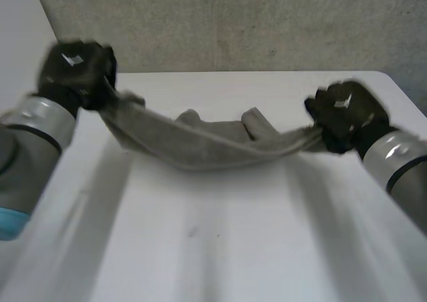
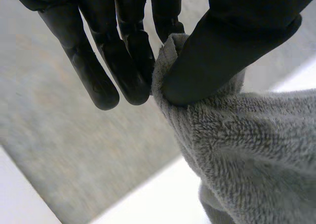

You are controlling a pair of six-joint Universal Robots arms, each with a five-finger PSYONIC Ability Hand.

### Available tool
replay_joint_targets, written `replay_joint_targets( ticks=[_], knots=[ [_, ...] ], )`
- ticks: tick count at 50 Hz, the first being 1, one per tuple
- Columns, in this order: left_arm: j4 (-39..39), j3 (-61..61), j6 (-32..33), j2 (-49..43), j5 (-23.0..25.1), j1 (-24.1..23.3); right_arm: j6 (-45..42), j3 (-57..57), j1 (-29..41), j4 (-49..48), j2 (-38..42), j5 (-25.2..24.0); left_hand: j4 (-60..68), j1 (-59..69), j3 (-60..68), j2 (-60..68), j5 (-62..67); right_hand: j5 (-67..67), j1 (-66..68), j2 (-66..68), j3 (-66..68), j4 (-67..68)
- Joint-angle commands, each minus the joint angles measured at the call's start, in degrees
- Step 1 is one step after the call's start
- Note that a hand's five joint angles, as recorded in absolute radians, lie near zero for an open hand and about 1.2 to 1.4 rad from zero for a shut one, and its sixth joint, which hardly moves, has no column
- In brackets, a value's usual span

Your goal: Fold the towel.

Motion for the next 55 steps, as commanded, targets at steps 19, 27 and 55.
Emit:
replay_joint_targets(
  ticks=[19, 27, 55],
  knots=[
    [-4.55, -1.48, -19.09, -3.68, -10.75, 2.15, -12.32, -33.96, 3.28, 35.47, 19.13, 4.57, 10.27, 11.84, 10.37, 10.34, 11.11, 14.08, 24.25, 12.46, 12.16, 11.85],
    [-4.37, 10.52, -18.92, -20.83, -10.93, 2.23, -12.58, -42.3, 6.37, 24.69, 30.31, 11.51, 10.27, 11.84, 10.37, 10.34, 11.11, 14.08, 24.25, 12.46, 12.16, 11.85],
    [9.16, 14.92, -27.43, -13.65, -22.19, 1.7, -13.9, -23.95, 6.46, -17.89, 16.0, 7.31, 10.27, 11.84, 10.37, 10.34, 11.11, 14.08, 24.25, 12.46, 12.16, 11.85]
  ],
)
